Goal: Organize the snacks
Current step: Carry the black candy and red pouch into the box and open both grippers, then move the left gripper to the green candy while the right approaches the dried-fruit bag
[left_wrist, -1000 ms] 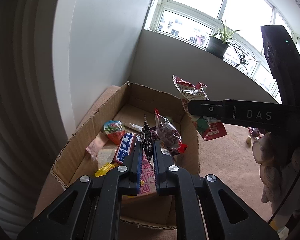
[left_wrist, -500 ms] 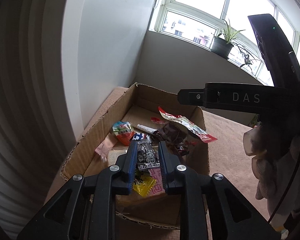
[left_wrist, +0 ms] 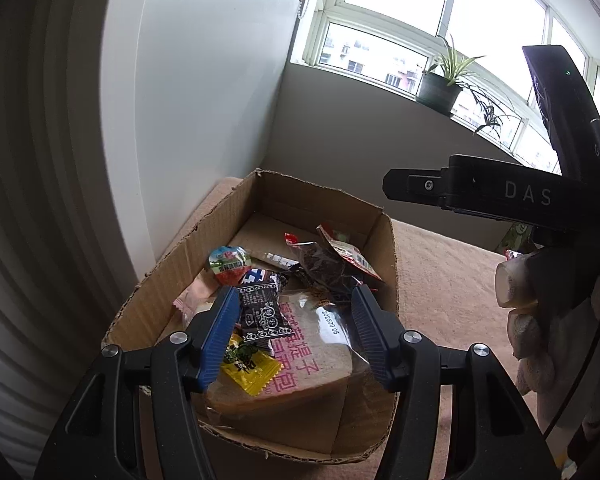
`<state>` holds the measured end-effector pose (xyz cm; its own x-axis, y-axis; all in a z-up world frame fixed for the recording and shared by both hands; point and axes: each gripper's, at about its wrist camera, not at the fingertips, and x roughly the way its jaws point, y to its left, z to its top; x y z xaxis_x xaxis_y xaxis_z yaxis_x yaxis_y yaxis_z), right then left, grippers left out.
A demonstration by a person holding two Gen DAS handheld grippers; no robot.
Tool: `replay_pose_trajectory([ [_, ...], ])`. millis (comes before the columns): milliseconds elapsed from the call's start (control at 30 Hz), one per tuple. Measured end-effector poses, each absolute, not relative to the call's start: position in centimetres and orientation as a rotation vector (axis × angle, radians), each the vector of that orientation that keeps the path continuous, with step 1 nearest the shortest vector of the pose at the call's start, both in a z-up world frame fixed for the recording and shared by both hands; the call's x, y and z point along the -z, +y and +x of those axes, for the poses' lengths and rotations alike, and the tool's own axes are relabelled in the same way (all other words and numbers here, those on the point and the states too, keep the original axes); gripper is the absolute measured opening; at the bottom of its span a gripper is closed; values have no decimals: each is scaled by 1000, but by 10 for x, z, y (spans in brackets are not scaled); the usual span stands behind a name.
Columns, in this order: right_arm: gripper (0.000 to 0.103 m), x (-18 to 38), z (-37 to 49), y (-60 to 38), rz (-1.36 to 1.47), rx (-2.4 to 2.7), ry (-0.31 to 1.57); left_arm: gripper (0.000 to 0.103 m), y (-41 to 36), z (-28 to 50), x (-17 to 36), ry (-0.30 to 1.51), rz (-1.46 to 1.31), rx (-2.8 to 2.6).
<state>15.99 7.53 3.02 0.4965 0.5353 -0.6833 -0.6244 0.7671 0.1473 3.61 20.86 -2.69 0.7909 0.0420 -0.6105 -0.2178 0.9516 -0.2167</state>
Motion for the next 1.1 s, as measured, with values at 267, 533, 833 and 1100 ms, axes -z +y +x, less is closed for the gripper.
replay_pose_trajectory([
  [267,100,-24,172,6,-63,-647,795,58,177,46,20,644,-262,-120],
  [533,100,-16,181,-78,-83,-560,793,58,123,64,16,658,-209,-65],
  [833,100,-17,185,-161,-54,-520,727,58,55,87,25,699,-147,16],
  [1100,100,-22,201,-218,-48,-454,720,58,12,100,39,743,-109,65],
])
